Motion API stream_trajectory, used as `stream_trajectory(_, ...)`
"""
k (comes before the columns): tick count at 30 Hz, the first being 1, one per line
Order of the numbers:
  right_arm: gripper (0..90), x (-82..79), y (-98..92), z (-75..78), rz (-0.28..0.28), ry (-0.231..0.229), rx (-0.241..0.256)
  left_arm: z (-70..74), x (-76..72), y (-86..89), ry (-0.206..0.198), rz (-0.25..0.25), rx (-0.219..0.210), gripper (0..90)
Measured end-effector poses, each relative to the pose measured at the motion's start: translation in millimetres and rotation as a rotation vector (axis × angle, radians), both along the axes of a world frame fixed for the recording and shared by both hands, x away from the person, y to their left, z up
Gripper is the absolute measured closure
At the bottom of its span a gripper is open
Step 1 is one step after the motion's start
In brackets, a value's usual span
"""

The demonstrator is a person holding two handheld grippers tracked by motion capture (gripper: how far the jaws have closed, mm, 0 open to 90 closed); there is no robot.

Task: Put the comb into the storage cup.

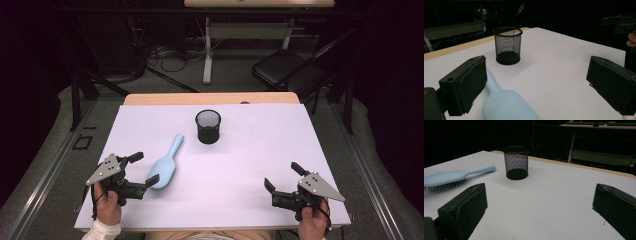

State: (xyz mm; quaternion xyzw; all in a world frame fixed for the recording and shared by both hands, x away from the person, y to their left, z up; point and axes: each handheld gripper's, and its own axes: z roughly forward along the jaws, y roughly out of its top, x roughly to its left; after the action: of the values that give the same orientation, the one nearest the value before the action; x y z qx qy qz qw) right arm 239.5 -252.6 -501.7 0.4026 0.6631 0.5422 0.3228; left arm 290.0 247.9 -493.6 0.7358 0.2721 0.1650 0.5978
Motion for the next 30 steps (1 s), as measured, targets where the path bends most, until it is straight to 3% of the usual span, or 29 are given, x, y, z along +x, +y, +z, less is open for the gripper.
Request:
stream_trajectory(5, 0.0, 2.2, 0.5, -2.8, 0.006, 0.015, -0.013, -1.2, 1.3, 0.4, 0.014, -0.009, 0.009, 3.3)
stream_trajectory(7, 0.0, 3.9, -0.1, -3.6, 0.000, 0.015, -0.019, -1.8, 1.8, -0.7, 0.017, 0.013, 0.001, 3.3)
stream_trajectory(12, 0.0, 4.6, -0.6, -4.5, -0.001, 0.025, -0.029, -3.6, 4.5, -3.3, 0.050, 0.014, -0.006, 3.3)
stream_trajectory(19, 0.0, 8.4, 2.1, -6.5, 0.006, 0.038, -0.036, -5.3, 5.3, -8.1, 0.094, 0.045, 0.018, 2.4)
stream_trajectory(23, 0.0, 7.6, 2.3, -6.7, 0.001, 0.037, -0.045, -6.1, 7.2, -8.5, 0.132, 0.040, -0.006, 0.1)
stream_trajectory(30, 0.0, 6.8, 0.7, -6.6, -0.010, 0.038, -0.038, -4.6, 8.0, -12.5, 0.137, 0.054, 0.034, 0.4)
